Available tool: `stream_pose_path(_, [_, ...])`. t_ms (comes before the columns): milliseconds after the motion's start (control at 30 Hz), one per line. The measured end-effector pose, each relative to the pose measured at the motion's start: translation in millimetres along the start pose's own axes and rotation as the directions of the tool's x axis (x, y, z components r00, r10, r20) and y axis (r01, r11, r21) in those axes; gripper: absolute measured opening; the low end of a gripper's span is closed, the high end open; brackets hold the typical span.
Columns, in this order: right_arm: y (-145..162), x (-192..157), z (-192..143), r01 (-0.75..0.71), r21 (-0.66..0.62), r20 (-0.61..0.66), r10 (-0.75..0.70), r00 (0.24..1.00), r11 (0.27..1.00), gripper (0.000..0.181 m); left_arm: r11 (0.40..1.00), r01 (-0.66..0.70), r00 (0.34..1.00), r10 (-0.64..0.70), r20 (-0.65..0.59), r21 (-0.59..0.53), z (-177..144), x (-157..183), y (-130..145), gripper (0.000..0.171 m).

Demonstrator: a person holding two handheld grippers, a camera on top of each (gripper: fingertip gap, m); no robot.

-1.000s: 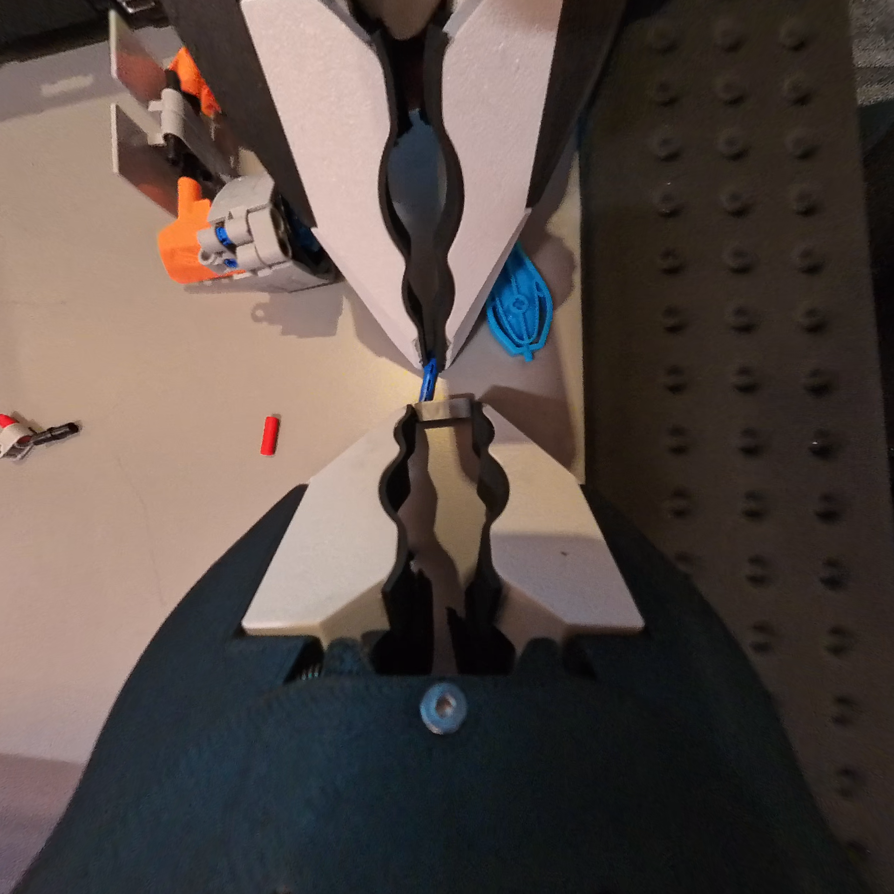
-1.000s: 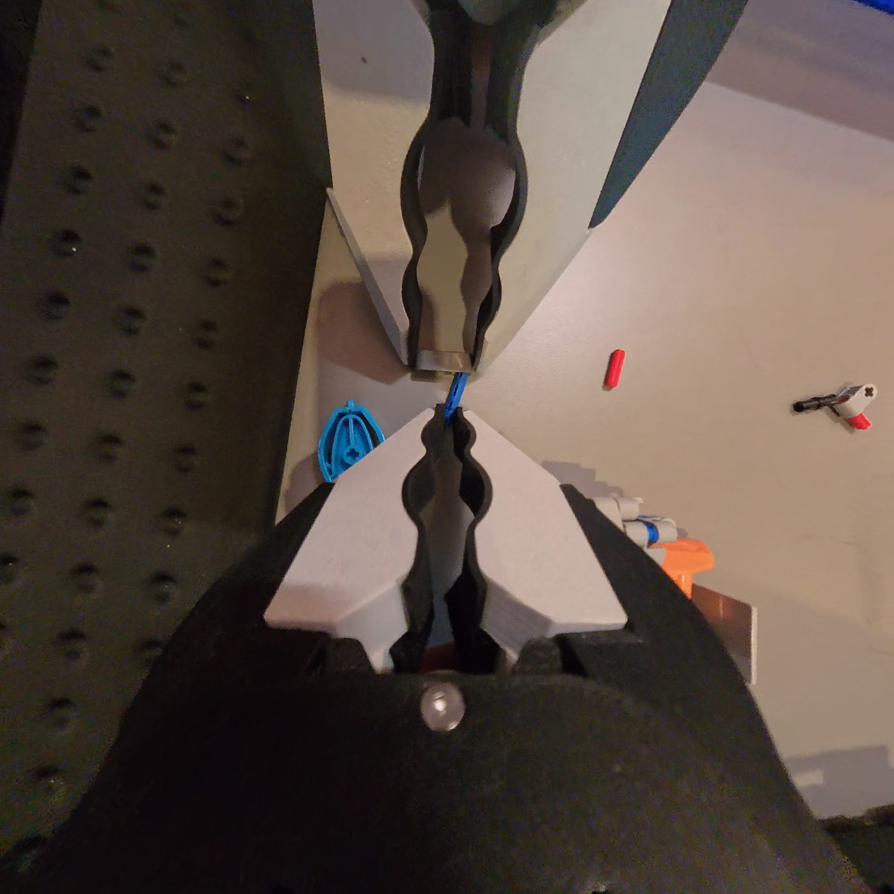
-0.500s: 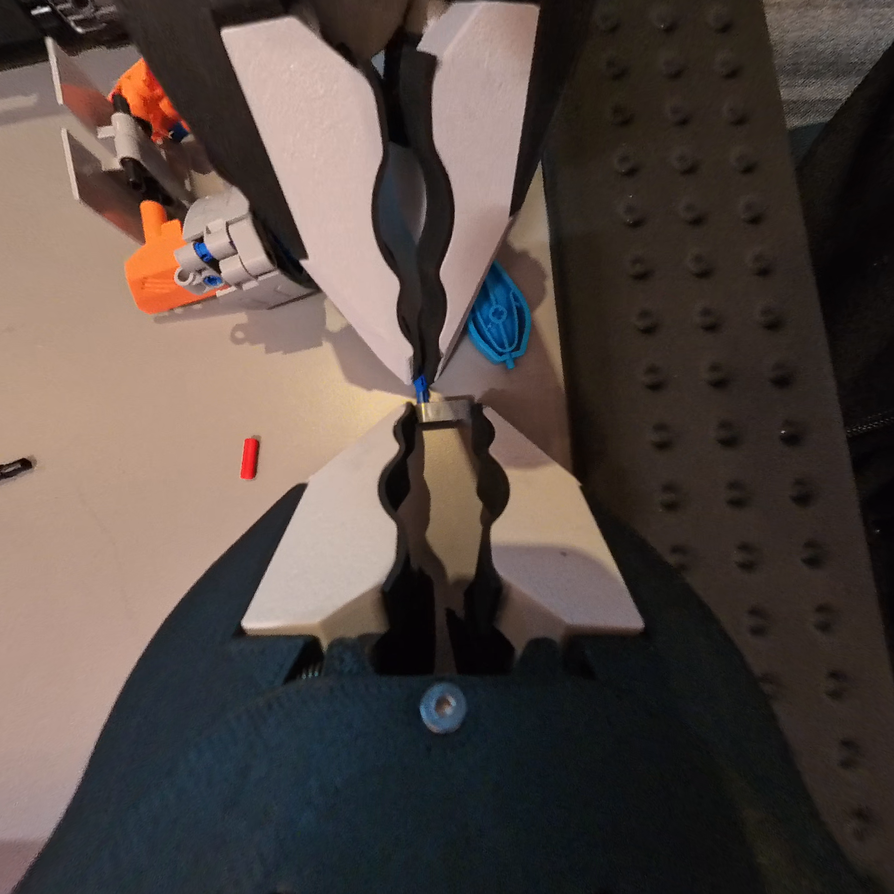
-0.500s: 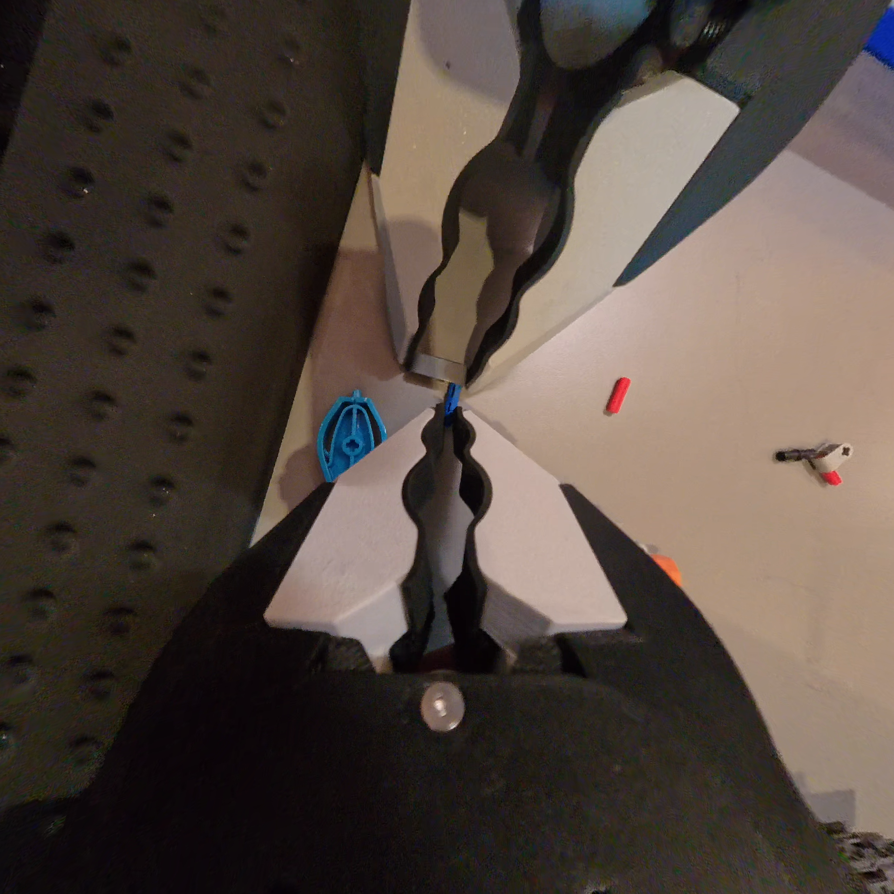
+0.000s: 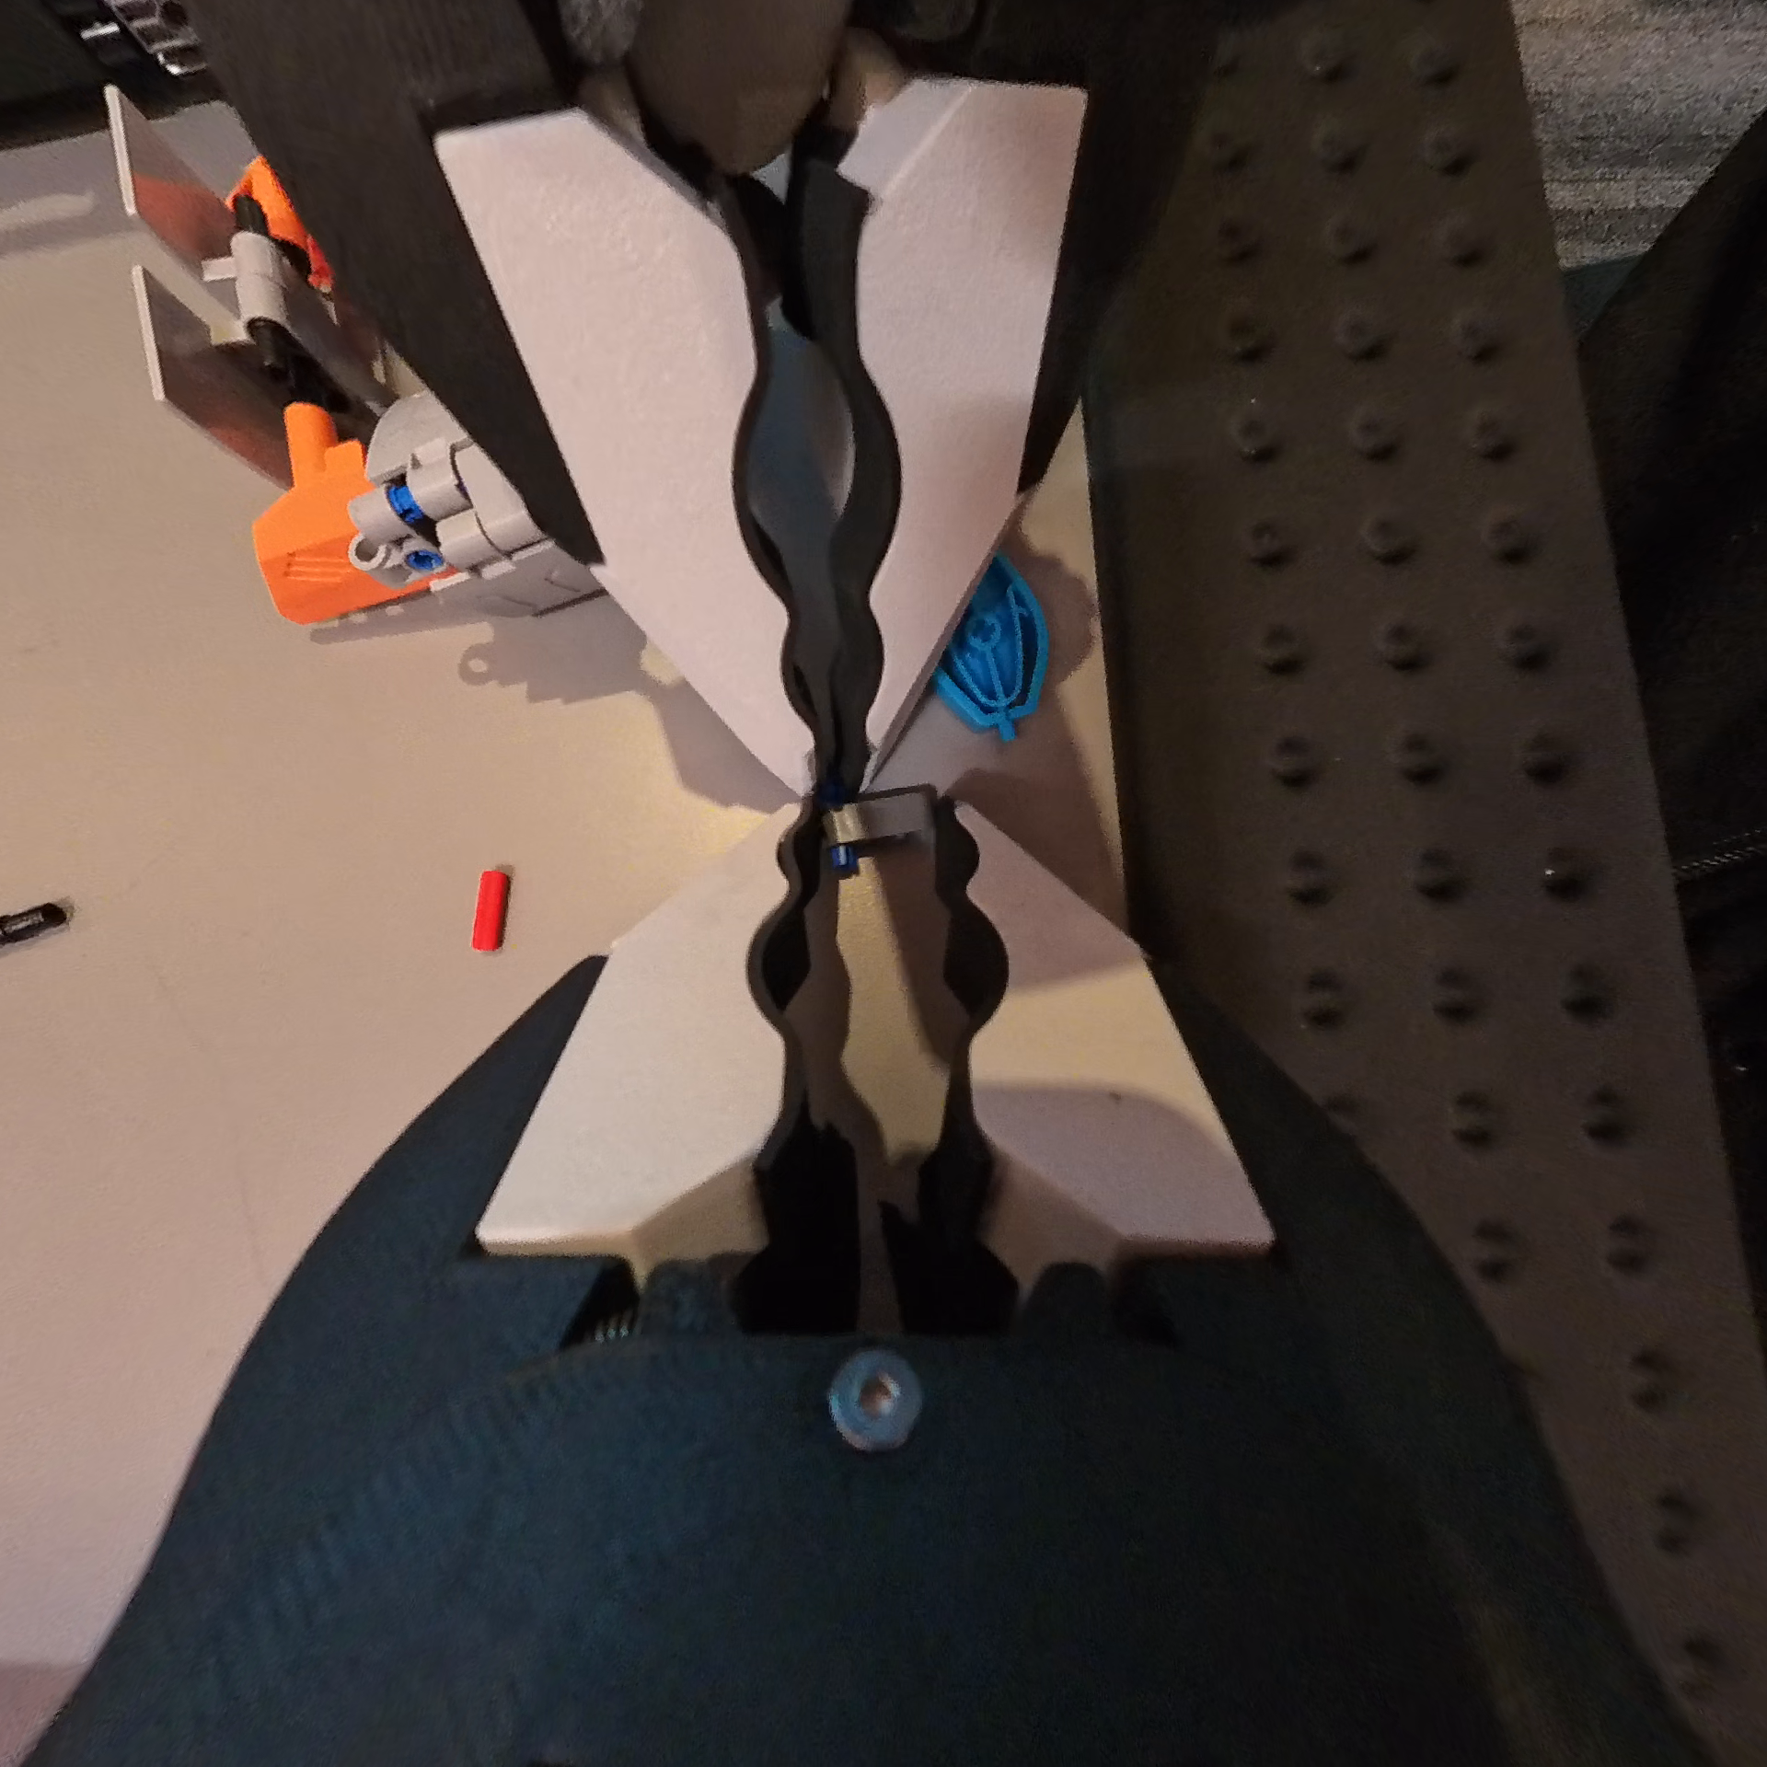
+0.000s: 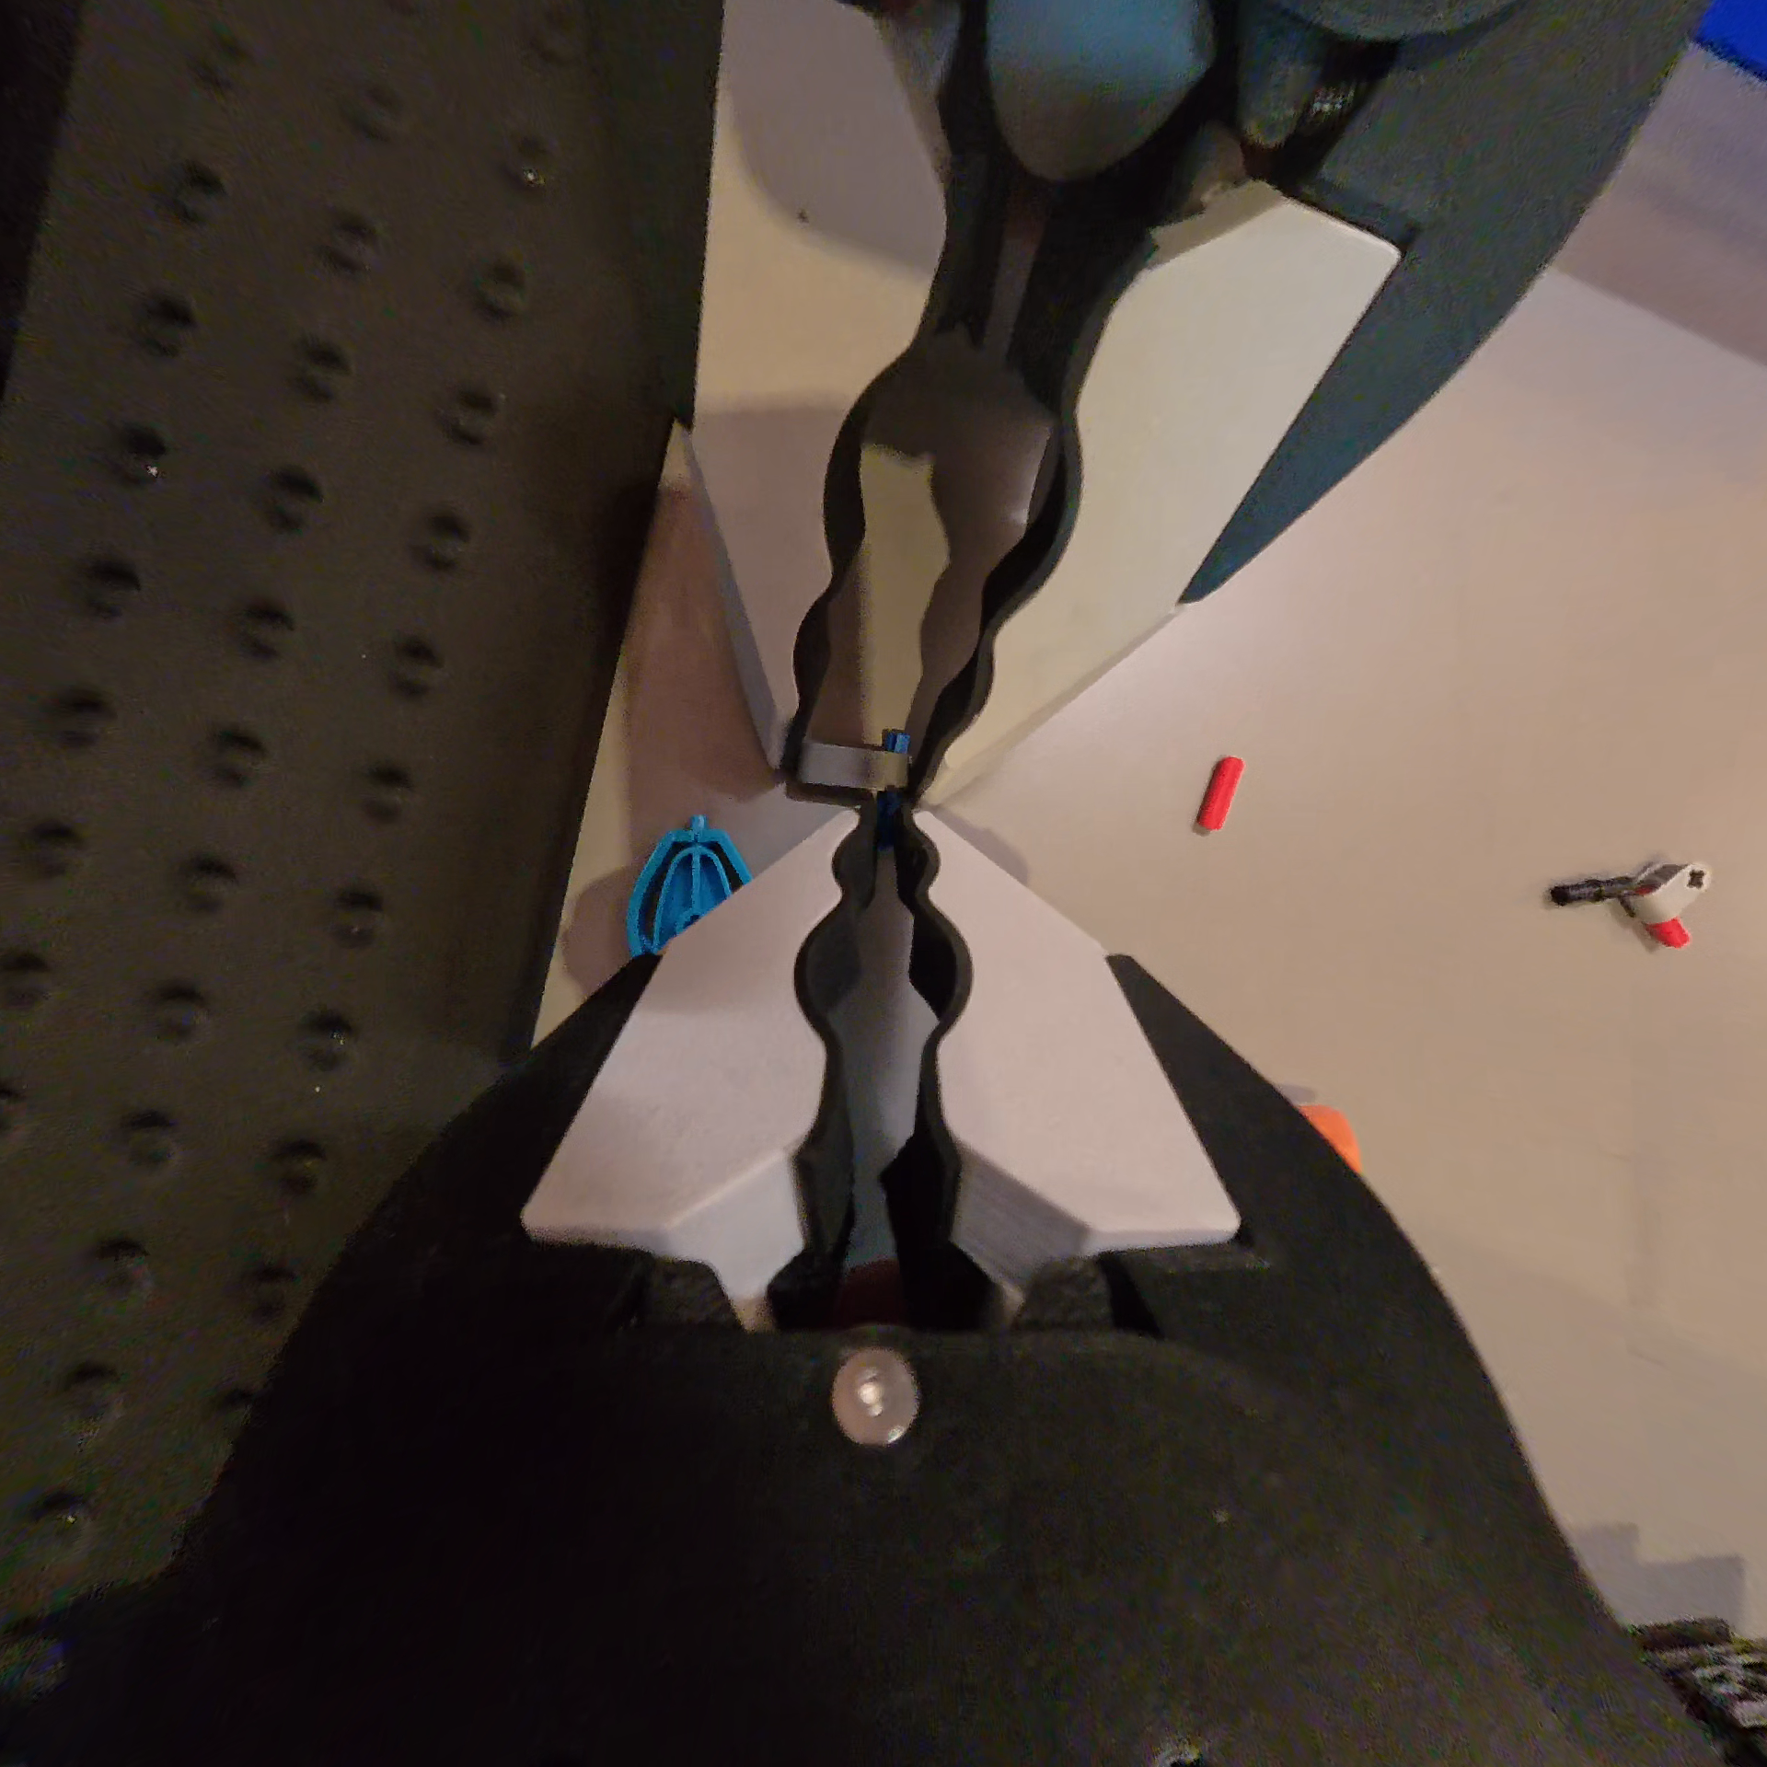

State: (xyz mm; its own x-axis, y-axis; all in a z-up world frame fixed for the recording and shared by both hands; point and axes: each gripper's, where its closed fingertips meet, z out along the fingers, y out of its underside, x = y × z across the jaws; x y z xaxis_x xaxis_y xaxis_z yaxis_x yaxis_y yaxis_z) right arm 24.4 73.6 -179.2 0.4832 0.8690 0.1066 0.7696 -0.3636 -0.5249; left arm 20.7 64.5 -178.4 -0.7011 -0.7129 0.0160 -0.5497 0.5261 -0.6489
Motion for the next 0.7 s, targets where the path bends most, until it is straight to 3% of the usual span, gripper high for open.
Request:
stream_pose_path(133, [1.4,0.5,-1.2,-0.103,0.036,0.011,0.102,0.995,0.994,0.002,1.000,0.010,0.999,-0.011,0.032,0.007,0.5,-1.3,-0.2,0.022])
stream_pose_path(700, [6.5,-0.3,-3.9,-0.104,0.031,0.018,0.104,0.994,0.994,0.000,1.000,0.017,0.999,-0.018,0.045,0.012,0.1,-1.4,0.1,0.022])
